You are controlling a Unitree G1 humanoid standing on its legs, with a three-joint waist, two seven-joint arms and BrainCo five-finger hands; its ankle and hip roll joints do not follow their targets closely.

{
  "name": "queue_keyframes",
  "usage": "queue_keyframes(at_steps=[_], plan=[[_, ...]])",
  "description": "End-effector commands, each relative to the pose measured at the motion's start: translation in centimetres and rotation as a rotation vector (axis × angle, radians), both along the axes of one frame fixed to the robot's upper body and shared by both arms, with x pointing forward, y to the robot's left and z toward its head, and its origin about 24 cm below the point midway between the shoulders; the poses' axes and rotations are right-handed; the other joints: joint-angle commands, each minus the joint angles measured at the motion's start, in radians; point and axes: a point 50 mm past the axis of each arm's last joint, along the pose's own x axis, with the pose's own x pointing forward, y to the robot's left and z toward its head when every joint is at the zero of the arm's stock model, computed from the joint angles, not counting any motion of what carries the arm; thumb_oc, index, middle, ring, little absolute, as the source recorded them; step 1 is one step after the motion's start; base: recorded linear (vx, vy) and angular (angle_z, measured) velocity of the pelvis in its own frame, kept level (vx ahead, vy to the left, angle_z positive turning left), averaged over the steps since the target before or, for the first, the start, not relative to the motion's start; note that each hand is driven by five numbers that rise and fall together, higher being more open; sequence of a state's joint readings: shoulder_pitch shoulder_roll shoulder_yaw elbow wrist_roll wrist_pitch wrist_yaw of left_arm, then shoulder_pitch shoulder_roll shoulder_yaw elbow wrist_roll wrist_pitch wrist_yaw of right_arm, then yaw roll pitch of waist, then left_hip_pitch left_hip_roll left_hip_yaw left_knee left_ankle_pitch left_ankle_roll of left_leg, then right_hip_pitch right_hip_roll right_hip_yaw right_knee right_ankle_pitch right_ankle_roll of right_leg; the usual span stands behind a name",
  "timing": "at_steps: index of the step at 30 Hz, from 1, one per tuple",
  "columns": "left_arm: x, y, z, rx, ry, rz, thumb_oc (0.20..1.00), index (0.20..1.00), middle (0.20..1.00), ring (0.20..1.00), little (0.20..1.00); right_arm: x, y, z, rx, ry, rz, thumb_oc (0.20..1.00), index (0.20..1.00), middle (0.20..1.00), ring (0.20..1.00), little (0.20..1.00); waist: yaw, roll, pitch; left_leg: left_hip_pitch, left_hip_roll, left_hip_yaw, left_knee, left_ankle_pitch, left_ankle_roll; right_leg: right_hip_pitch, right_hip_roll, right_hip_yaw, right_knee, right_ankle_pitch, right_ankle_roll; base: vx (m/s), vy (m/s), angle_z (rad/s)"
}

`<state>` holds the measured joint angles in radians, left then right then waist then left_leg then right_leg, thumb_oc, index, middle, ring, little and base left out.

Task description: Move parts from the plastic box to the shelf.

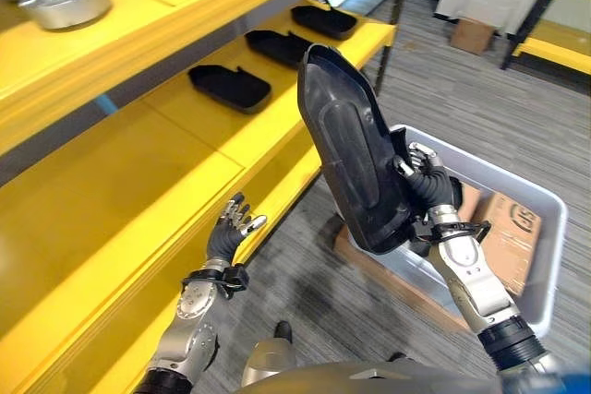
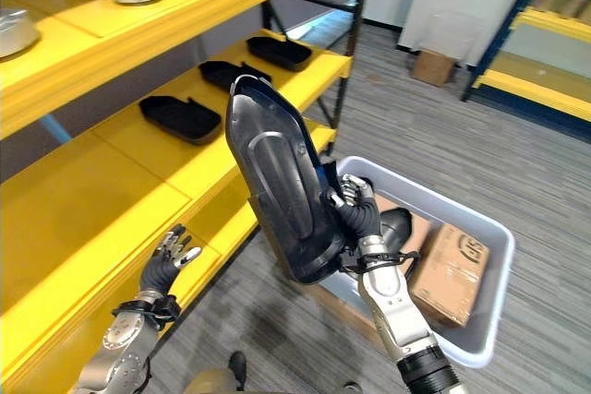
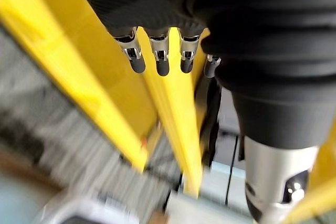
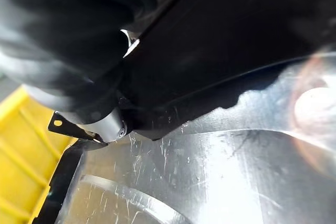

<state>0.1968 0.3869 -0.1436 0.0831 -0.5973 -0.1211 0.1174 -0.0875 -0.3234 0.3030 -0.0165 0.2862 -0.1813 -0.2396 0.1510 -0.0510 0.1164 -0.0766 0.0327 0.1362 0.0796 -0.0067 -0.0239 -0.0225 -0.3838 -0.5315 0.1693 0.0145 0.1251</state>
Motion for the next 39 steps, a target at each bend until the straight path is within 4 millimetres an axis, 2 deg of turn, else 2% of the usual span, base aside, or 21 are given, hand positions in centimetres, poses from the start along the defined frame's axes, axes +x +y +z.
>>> queue_keyframes(at_steps=[1, 2, 4, 5, 7, 9, 10, 12, 14, 16, 20, 26, 27, 33, 39], plan=[[0.7, 0.0, 2.7, 0.058, -0.142, -0.033, 1.000, 1.000, 1.000, 1.000, 1.000, 0.9, 0.9, 4.7, 0.027, -0.225, 0.036, 0.200, 0.200, 0.200, 0.200, 0.200, 0.016, -0.031, -0.017, -0.081, 0.001, -0.047, 0.028, -0.046, 0.028, 0.128, -0.058, 0.008, -0.053, 0.177, 0.104, 0.12, 0.478, 0.57], [0.6, 0.2, 2.7, 0.076, -0.141, -0.028, 1.000, 1.000, 1.000, 1.000, 1.000, 0.9, 1.2, 4.7, 0.034, -0.222, 0.046, 0.200, 0.200, 0.200, 0.200, 0.200, 0.015, -0.026, -0.015, -0.059, -0.033, -0.051, 0.011, -0.056, 0.057, 0.104, -0.094, 0.031, 0.012, 0.249, 0.109, 0.12, 0.479, 0.53], [0.6, 0.4, 2.9, 0.084, -0.150, -0.023, 1.000, 1.000, 1.000, 1.000, 1.000, 1.0, 1.4, 4.9, 0.036, -0.226, 0.054, 0.200, 0.200, 0.200, 0.200, 0.200, 0.012, -0.020, -0.013, -0.047, -0.045, -0.057, -0.005, -0.049, 0.069, 0.085, -0.106, 0.059, 0.057, 0.271, 0.106, 0.04, 0.284, 0.30], [0.7, 0.5, 3.0, 0.097, -0.152, -0.020, 1.000, 1.000, 1.000, 1.000, 1.000, 1.0, 1.6, 4.9, 0.042, -0.228, 0.060, 0.200, 0.200, 0.200, 0.200, 0.200, 0.005, -0.012, -0.009, -0.044, -0.056, -0.060, -0.025, -0.020, 0.084, 0.062, -0.102, 0.076, 0.089, 0.265, 0.078, 0.02, 0.313, 0.13], [0.9, 0.6, 3.0, 0.121, -0.150, -0.032, 1.000, 1.000, 1.000, 1.000, 1.000, 0.8, 1.4, 4.7, 0.041, -0.220, 0.064, 0.200, 0.200, 0.200, 0.200, 0.200, -0.019, 0.006, -0.009, -0.019, -0.064, -0.088, -0.060, -0.012, 0.096, 0.005, -0.018, 0.199, 0.147, 0.201, 0.047, 0.05, 0.233, 0.18], [1.3, 0.3, 2.8, 0.132, -0.145, -0.047, 1.000, 1.000, 1.000, 1.000, 1.000, 0.5, 0.9, 4.2, 0.049, -0.202, 0.059, 0.200, 0.200, 0.200, 0.200, 0.200, -0.070, 0.027, -0.010, 0.001, -0.058, -0.134, -0.083, 0.006, 0.091, -0.079, 0.158, 0.349, 0.150, 0.048, -0.006, 0.11, 0.138, 0.45], [1.3, 0.1, 2.8, 0.128, -0.143, -0.056, 1.000, 1.000, 1.000, 1.000, 1.000, 0.4, 0.7, 4.1, 0.054, -0.192, 0.061, 0.200, 0.200, 0.200, 0.200, 0.200, -0.085, 0.035, -0.005, 0.018, -0.058, -0.152, -0.101, 0.015, 0.088, -0.106, 0.216, 0.381, 0.136, -0.010, -0.020, 0.10, 0.089, 0.51], [1.2, -0.1, 2.8, 0.121, -0.144, -0.058, 1.000, 1.000, 1.000, 1.000, 1.000, 0.2, 0.7, 3.7, 0.068, -0.175, 0.068, 0.200, 0.200, 0.200, 0.200, 0.200, -0.102, 0.036, 0.006, 0.038, -0.071, -0.184, -0.119, 0.025, 0.086, -0.138, 0.270, 0.418, 0.093, -0.020, -0.026, 0.07, 0.036, 0.71], [1.2, -0.3, 2.6, 0.111, -0.141, -0.060, 1.000, 1.000, 1.000, 1.000, 1.000, 0.1, 0.4, 3.8, 0.067, -0.179, 0.065, 0.200, 0.200, 0.200, 0.200, 0.200, -0.132, 0.033, 0.021, 0.060, -0.089, -0.226, -0.135, 0.031, 0.086, -0.171, 0.328, 0.523, 0.024, 0.003, -0.016, 0.05, -0.016, 0.50], [1.1, -0.6, 2.3, 0.104, -0.132, -0.071, 1.000, 1.000, 1.000, 1.000, 1.000, -0.4, 0.0, 3.4, 0.074, -0.163, 0.059, 0.200, 0.200, 0.200, 0.200, 0.200, -0.153, 0.019, 0.027, 0.065, -0.110, -0.261, -0.121, 0.028, 0.087, -0.145, 0.358, 0.607, -0.021, 0.016, -0.008, 0.06, -0.035, 0.78], [0.1, -0.9, 1.6, 0.073, -0.111, -0.075, 1.000, 1.000, 1.000, 1.000, 1.000, -1.1, -1.0, 2.6, 0.076, -0.133, 0.038, 0.200, 0.200, 0.200, 0.200, 0.200, -0.148, 0.012, 0.004, 0.084, -0.113, -0.263, -0.116, 0.011, 0.082, -0.074, 0.341, 0.568, -0.069, 0.012, -0.012, 0.08, -0.071, 0.67], [-0.6, -0.6, 1.2, 0.069, -0.078, -0.058, 1.000, 1.000, 1.000, 1.000, 1.000, -1.4, -1.6, 2.0, 0.066, -0.108, 0.017, 0.200, 0.200, 0.200, 0.200, 0.200, -0.145, 0.014, -0.032, 0.109, -0.091, -0.265, -0.127, 0.004, 0.069, -0.026, 0.328, 0.518, -0.101, 0.002, -0.017, 0.06, -0.096, 0.16], [-0.6, -0.7, 1.1, 0.061, -0.073, -0.055, 1.000, 1.000, 1.000, 1.000, 1.000, -1.5, -1.8, 1.9, 0.062, -0.102, 0.011, 0.200, 0.200, 0.200, 0.200, 0.200, -0.147, 0.013, -0.038, 0.113, -0.079, -0.268, -0.132, 0.005, 0.057, -0.015, 0.328, 0.497, -0.105, -0.009, -0.025, 0.02, -0.131, 0.07], [-0.8, -0.7, 1.0, 0.054, -0.063, -0.053, 1.000, 1.000, 1.000, 1.000, 1.000, -1.6, -2.0, 1.8, 0.066, -0.094, 0.008, 0.200, 0.200, 0.200, 0.200, 0.200, -0.146, 0.015, -0.044, 0.118, -0.054, -0.281, -0.143, 0.016, 0.028, 0.001, 0.337, 0.464, -0.107, -0.031, -0.038, 0.00, -0.110, 0.07], [-0.9, -0.5, 1.0, 0.029, -0.066, -0.022, 1.000, 1.000, 1.000, 1.000, 1.000, -1.2, -1.6, 2.3, 0.087, -0.112, 0.037, 0.200, 0.200, 0.200, 0.200, 0.200, -0.129, 0.011, -0.026, 0.073, -0.044, -0.322, -0.116, 0.036, -0.004, 0.009, 0.347, 0.416, -0.129, -0.041, -0.060, -0.05, -0.120, 0.23]])
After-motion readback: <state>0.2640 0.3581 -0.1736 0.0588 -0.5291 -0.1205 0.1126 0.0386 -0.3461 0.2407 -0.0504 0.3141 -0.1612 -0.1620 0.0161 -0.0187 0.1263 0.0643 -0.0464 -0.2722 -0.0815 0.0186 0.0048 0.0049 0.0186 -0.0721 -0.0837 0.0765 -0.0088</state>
